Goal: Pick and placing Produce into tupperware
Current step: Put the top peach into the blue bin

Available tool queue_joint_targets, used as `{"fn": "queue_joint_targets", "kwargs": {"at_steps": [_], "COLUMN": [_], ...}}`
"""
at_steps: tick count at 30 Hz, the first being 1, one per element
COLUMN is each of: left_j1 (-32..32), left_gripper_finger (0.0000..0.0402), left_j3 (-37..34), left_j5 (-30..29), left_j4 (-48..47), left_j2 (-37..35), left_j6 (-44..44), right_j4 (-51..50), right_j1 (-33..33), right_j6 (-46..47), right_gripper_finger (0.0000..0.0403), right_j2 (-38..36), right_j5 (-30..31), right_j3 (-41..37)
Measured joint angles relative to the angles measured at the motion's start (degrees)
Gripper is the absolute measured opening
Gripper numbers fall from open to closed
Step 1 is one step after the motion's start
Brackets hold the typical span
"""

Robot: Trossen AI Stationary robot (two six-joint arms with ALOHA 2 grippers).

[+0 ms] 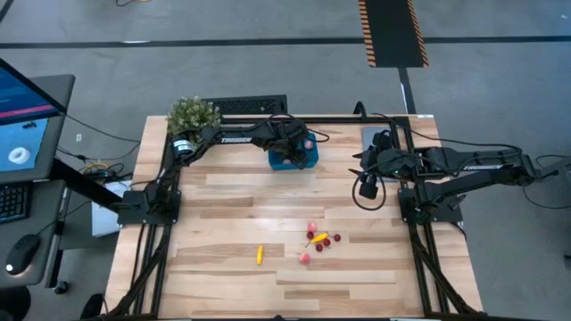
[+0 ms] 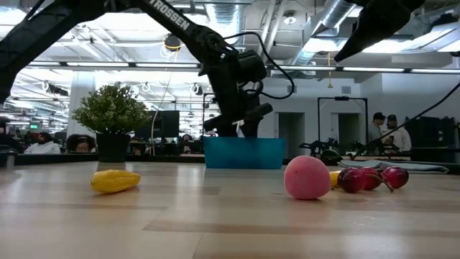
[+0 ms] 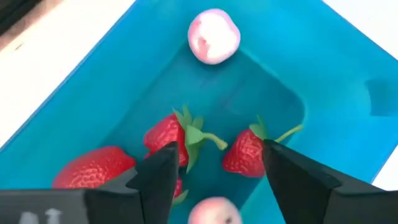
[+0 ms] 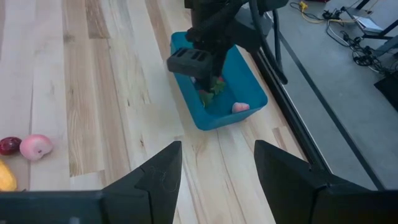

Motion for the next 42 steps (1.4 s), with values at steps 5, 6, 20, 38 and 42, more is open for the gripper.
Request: {"fn": "queue_joint_targets", "kwargs": {"at_steps": [5, 6, 20, 38, 42], "left_j1": [-0.4, -0.6, -3.2, -15.8, -20.2], "left_gripper_finger": [0.0224, 0.0224, 0.0209, 0.0205, 0.0205], "left_j3": [0.0, 0.0, 11.4, 28.4, 28.4], "left_j5": [-0.5, -0.5, -2.1, -2.1, -2.2], "left_j4": [0.7, 0.8, -7.0, -25.6, -26.0], "left_j2": [-0.2, -0.3, -0.5, -0.5, -0.3], "left_j6": [-0.1, -0.4, 2.3, 6.4, 6.2], "right_j4": [0.0, 0.0, 0.0, 0.0, 0.0], "right_j1": [0.0, 0.0, 0.0, 0.0, 0.0], "right_j6": [0.0, 0.0, 0.0, 0.0, 0.0], "right_gripper_finger": [0.0225, 0.0225, 0.0225, 0.0225, 0.0225], "right_j2": [0.0, 0.0, 0.0, 0.0, 0.0], "right_j5": [0.0, 0.0, 0.0, 0.0, 0.0], "right_j3": [0.0, 0.0, 0.0, 0.0, 0.0]}}
